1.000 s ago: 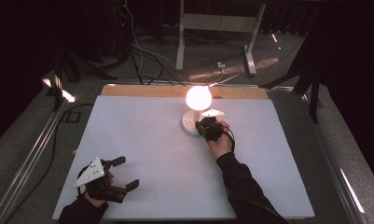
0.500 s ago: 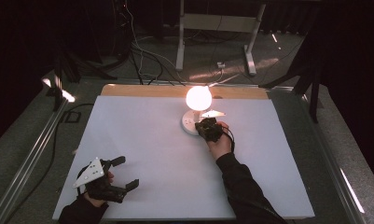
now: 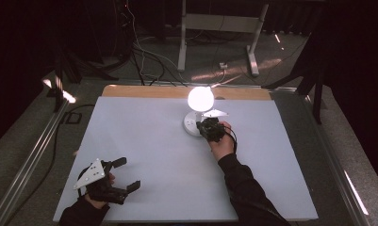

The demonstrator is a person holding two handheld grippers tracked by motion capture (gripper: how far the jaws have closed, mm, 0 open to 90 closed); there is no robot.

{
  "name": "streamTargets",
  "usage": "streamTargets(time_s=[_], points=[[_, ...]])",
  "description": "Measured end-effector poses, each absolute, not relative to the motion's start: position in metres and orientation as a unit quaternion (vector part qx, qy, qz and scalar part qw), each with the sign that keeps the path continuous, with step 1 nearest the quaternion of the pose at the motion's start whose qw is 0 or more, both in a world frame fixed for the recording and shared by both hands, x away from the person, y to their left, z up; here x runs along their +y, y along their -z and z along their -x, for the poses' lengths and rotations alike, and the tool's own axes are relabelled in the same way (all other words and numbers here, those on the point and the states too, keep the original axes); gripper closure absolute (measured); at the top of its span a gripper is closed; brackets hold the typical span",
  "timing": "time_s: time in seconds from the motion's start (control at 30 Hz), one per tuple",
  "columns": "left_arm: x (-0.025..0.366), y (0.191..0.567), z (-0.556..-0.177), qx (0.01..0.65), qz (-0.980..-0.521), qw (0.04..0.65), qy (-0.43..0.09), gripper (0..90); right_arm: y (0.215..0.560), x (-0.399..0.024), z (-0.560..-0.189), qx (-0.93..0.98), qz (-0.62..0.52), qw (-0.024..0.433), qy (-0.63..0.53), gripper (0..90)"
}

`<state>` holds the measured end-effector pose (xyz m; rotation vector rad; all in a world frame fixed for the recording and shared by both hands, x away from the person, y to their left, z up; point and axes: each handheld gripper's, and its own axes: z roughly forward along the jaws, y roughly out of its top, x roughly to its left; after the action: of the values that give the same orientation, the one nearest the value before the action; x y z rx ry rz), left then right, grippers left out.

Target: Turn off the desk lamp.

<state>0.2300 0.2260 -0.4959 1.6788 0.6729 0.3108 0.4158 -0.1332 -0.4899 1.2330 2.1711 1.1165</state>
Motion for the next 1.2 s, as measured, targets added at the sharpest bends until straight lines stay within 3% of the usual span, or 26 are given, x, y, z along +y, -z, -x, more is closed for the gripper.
streamTargets(time_s=[1.2], points=[[0.225,0.496,-0.23,0.288,-0.728,0.608,-0.133,0.6,0.505,-0.134,-0.418,0.778,-0.45,0.211,-0.384,90.0]])
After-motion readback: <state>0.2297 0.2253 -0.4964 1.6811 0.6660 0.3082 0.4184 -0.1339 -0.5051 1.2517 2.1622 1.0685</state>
